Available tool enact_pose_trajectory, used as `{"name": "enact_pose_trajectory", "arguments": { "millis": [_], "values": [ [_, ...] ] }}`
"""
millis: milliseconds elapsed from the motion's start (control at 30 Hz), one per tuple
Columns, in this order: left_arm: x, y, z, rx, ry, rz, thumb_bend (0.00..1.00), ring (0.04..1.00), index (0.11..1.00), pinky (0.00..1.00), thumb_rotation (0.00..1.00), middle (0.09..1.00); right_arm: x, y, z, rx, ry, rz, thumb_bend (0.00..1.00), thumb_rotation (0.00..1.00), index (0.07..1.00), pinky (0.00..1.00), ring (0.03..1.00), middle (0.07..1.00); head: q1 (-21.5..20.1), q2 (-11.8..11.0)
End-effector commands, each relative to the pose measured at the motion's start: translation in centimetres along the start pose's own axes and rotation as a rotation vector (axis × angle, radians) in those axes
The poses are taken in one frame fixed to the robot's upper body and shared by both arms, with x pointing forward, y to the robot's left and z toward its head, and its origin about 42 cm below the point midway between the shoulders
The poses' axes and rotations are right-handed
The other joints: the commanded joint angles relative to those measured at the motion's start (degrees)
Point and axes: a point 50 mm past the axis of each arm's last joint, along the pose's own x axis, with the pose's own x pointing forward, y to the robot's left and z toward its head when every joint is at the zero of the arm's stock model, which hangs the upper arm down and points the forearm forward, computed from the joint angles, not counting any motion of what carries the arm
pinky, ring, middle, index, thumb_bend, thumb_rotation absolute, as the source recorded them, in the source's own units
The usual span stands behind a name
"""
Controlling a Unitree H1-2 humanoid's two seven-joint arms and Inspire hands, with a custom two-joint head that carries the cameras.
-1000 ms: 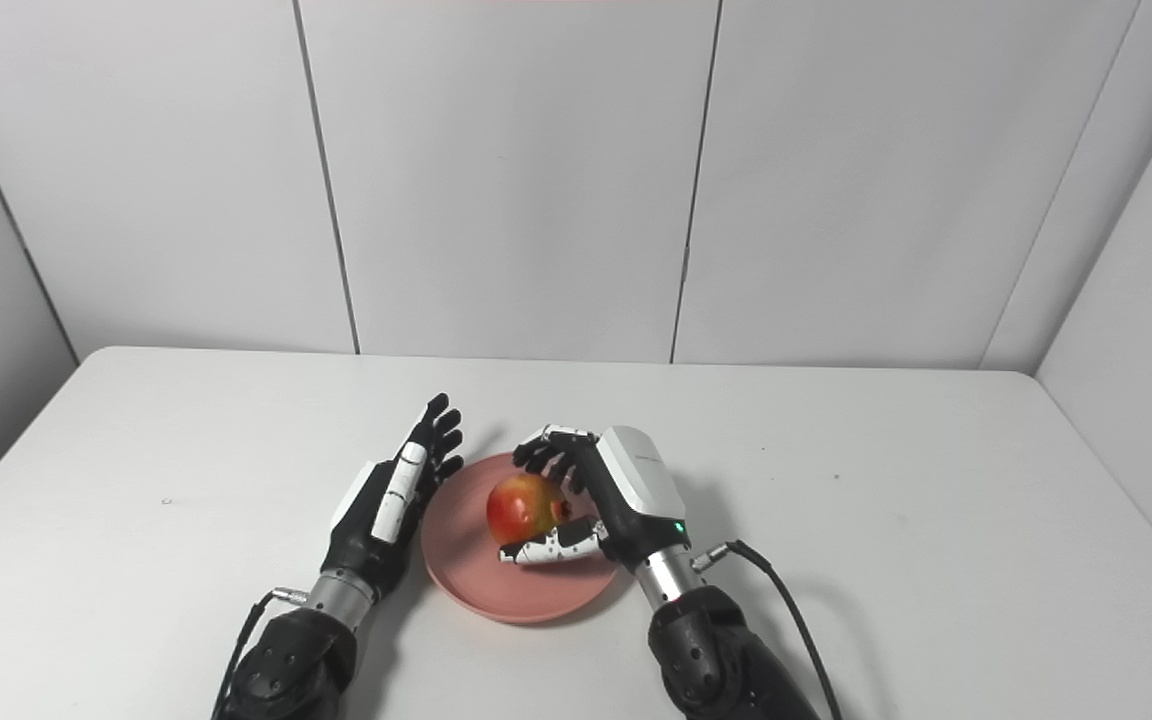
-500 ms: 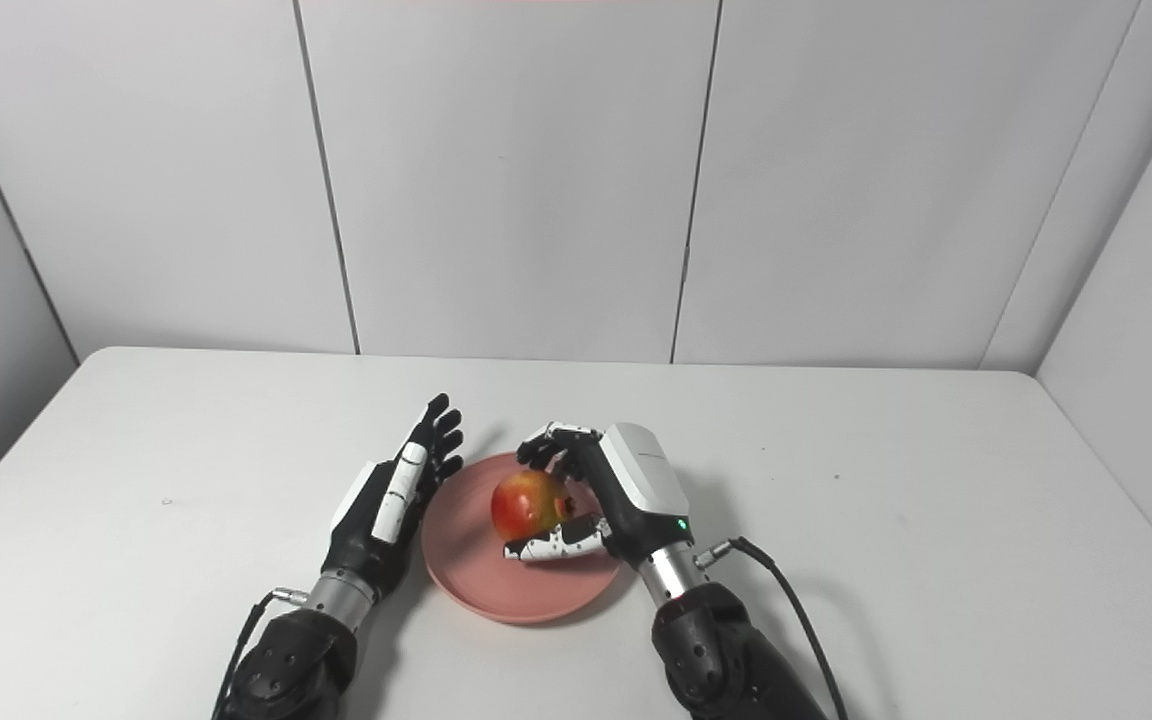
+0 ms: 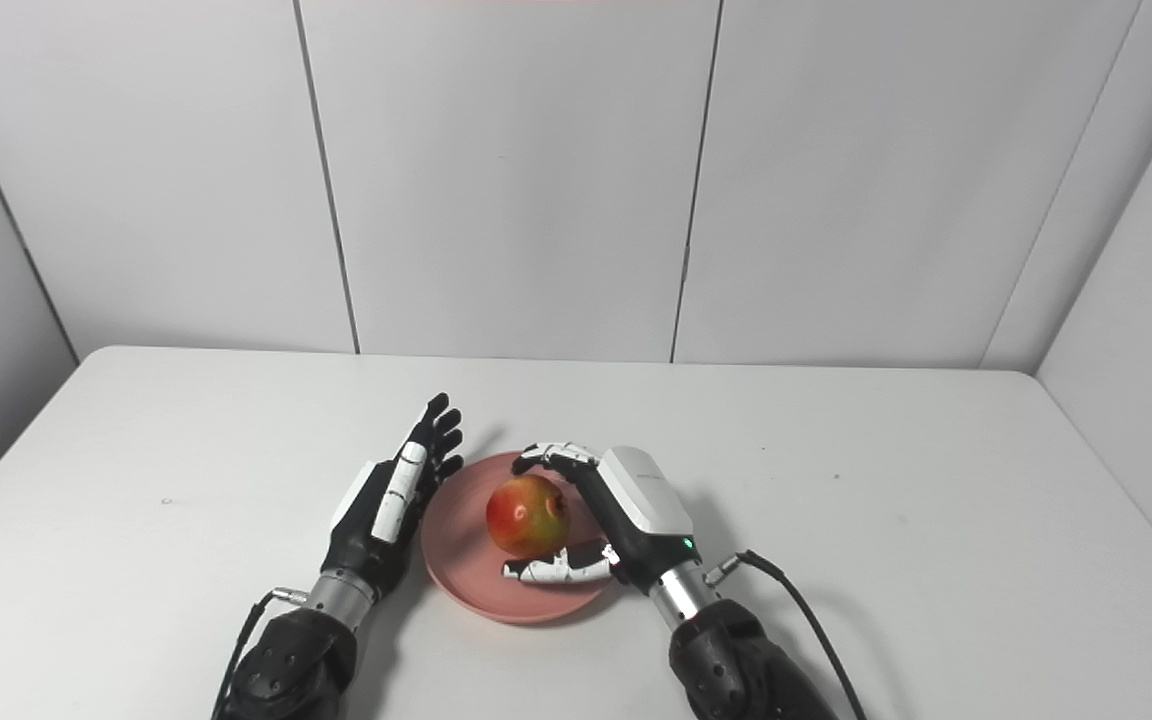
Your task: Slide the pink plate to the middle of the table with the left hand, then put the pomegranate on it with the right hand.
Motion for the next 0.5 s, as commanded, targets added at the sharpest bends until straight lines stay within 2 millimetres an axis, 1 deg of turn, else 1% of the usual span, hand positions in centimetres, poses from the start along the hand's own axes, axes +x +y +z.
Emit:
{"name": "enact_pose_trajectory", "arguments": {
  "millis": [0,33,133,167,267,400,467],
  "values": [
    [-0.1,-0.5,-0.2,-0.008,-0.005,-0.009,0.57,0.992,1.0,0.97,1.0,1.0,1.2,-1.9,1.5,0.003,-0.11,-0.059,0.67,0.33,0.927,0.79,0.862,0.898,0.06,0.03],
    [-0.1,-0.5,-0.2,-0.007,-0.006,-0.008,0.57,0.991,1.0,0.97,1.0,1.0,1.0,-1.9,1.5,0.005,-0.11,-0.06,0.67,0.35,0.947,0.81,0.88,0.917,0.06,0.03],
    [-0.1,-0.5,-0.2,-0.005,-0.008,-0.009,0.57,0.991,1.0,0.97,1.0,1.0,0.7,-2.1,1.9,0.018,-0.132,-0.084,0.68,0.38,0.973,0.85,0.908,0.945,-0.04,0.27],
    [-0.1,-0.5,-0.2,-0.005,-0.009,-0.009,0.57,0.992,1.0,0.97,1.0,1.0,0.6,-2.2,2.0,0.02,-0.141,-0.092,0.67,0.4,0.985,0.89,0.936,0.964,-0.04,0.27],
    [-0.2,-0.4,-0.1,0.002,-0.006,-0.008,0.58,0.993,1.0,0.97,1.0,1.0,0.2,-2.5,2.4,0.044,-0.17,-0.131,0.67,0.42,0.999,0.97,0.982,0.994,-0.2,0.36],
    [-0.2,-0.4,-0.1,0.001,-0.004,0.0,0.58,0.989,1.0,0.97,1.0,1.0,-0.3,-3.0,2.7,0.059,-0.191,-0.185,0.66,0.44,1.0,0.98,0.998,1.0,-0.38,0.39],
    [-0.2,-0.4,-0.1,0.001,-0.004,0.001,0.59,0.988,1.0,0.97,1.0,1.0,-0.6,-3.2,2.7,0.068,-0.192,-0.21,0.66,0.48,1.0,0.94,1.0,1.0,-0.46,0.38]
  ]
}}
